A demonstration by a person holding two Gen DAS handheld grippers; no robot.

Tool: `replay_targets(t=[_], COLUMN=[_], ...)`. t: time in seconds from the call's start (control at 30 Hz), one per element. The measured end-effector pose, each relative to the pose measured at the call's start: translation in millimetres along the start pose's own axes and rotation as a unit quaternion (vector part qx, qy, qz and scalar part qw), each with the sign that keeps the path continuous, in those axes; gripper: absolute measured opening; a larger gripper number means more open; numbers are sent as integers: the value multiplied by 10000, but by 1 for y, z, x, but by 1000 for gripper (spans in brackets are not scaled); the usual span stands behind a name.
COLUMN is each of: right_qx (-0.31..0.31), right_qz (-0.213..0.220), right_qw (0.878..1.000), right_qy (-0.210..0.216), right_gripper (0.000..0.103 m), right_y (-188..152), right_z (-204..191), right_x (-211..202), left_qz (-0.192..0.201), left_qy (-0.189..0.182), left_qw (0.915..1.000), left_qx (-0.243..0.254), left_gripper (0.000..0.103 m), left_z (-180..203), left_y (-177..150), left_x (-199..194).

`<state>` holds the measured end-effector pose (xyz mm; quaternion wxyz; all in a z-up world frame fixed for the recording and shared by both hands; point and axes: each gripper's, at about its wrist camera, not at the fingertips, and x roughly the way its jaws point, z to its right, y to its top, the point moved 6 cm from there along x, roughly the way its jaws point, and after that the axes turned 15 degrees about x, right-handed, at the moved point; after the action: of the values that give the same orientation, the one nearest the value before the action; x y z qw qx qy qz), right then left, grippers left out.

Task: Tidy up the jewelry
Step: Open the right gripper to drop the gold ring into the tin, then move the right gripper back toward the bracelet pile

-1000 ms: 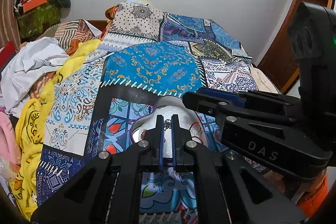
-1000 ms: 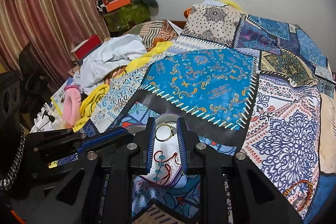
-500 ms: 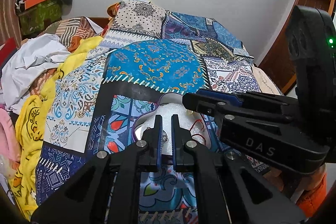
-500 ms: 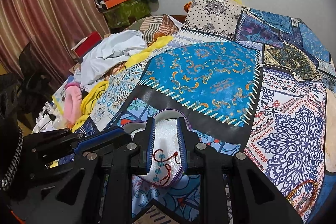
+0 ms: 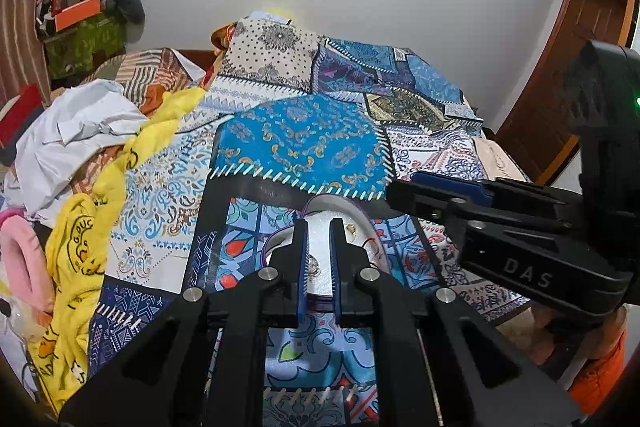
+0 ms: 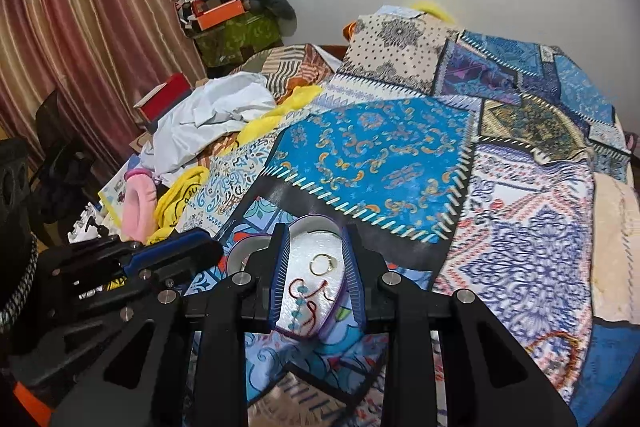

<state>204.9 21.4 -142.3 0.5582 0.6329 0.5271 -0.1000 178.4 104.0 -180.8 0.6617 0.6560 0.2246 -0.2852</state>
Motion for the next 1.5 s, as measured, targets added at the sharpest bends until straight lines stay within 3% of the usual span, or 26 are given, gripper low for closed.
replay_targets(t=[0.17, 0.4, 0.8, 1.1, 1.5], right_qx=[-18, 181, 755, 1126, 1178], right_qz=[237, 529, 899, 843, 509], right_qw=[9995, 9971, 9857, 9798, 9828], right_qy=[-225, -511, -1210, -1418, -1325], right_gripper=[24, 25, 25, 25, 25], right_y=[1, -1, -13, -33, -52], right_z=[13, 45, 131, 172, 182], right_x=[-24, -61, -120, -135, -117], left_qz=[130, 214, 113, -164, -830], left_qy=[13, -64, -484, -760, -1134], left_qw=[9998, 9989, 9947, 9889, 9815], left_qx=[130, 401, 896, 1270, 1302], left_gripper=[21, 27, 28, 28, 28], left_z=[14, 45, 115, 155, 173], left_y=[11, 23, 37, 34, 4], left_x=[-11, -20, -1, 27, 77])
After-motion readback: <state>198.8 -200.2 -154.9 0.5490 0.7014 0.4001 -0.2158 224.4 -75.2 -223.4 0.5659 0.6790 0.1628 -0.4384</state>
